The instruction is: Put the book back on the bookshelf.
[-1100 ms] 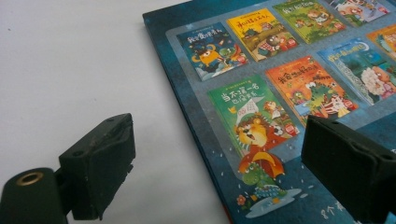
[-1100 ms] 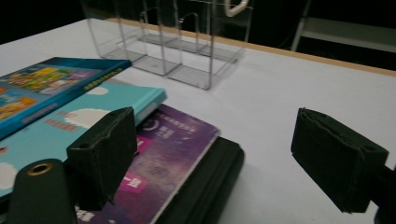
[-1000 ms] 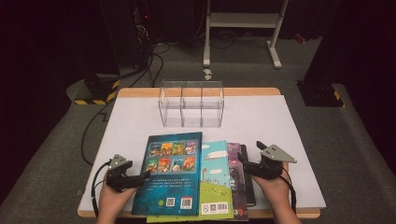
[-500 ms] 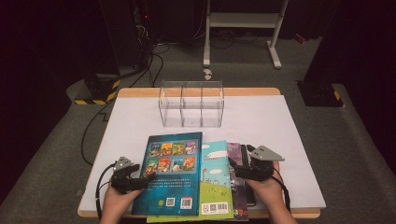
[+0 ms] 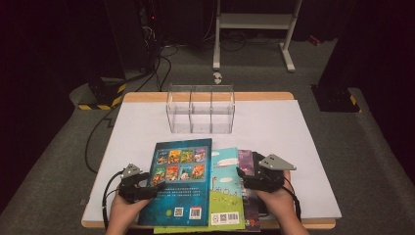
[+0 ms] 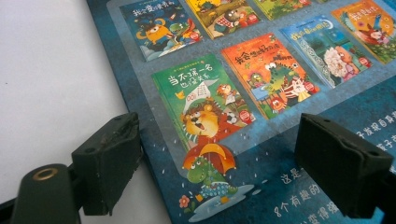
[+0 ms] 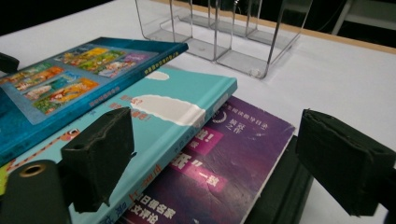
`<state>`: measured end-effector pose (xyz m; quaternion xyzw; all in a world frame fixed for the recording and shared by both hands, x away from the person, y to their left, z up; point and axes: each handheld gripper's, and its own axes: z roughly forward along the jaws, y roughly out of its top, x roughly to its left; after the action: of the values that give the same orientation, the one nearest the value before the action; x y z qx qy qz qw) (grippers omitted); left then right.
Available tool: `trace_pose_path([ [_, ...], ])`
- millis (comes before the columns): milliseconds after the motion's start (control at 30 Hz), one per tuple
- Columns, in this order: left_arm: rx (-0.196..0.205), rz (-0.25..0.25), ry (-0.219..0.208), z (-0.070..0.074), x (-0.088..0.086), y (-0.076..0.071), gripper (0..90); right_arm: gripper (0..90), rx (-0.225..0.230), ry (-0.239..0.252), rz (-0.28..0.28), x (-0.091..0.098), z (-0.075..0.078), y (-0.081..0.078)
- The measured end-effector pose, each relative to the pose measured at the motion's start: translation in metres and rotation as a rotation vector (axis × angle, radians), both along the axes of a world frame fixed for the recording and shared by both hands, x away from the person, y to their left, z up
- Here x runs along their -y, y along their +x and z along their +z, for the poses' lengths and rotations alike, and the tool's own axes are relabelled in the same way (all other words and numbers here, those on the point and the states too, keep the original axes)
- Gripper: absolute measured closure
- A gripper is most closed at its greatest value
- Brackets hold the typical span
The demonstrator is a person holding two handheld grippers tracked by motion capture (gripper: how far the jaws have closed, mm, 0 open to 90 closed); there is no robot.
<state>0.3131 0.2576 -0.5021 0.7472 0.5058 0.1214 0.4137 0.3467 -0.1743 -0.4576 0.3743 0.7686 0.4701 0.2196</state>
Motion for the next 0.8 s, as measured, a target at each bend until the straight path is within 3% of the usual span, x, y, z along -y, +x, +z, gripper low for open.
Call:
trace_pose_path([
  [267, 0.011, 0.002, 0.02, 0.002, 0.003, 0.0, 17.8, 15.4, -0.006, 0.006, 0.008, -0.001, 0.002, -0.003],
  [800, 0.039, -0.057, 0.019, 0.006, 0.023, 0.004, 18.7, 18.6, -0.05, -0.009, 0.023, 0.001, -0.001, -0.005],
])
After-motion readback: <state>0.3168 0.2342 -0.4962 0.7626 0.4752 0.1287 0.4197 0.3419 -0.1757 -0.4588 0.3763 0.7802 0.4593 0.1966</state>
